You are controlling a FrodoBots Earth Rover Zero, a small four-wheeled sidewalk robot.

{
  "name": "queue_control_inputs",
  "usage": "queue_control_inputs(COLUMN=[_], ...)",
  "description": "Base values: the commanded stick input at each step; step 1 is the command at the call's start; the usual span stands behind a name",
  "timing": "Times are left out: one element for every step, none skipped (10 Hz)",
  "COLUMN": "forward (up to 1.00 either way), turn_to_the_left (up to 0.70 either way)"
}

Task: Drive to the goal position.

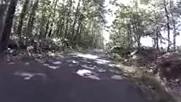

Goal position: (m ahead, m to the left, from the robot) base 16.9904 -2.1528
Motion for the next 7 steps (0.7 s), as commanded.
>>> queue_control_inputs(forward=[0.45,0.45,0.45,0.45,0.45,0.45,0.45], turn_to_the_left=[0.00,0.00,0.00,0.00,0.00,0.00,0.00])
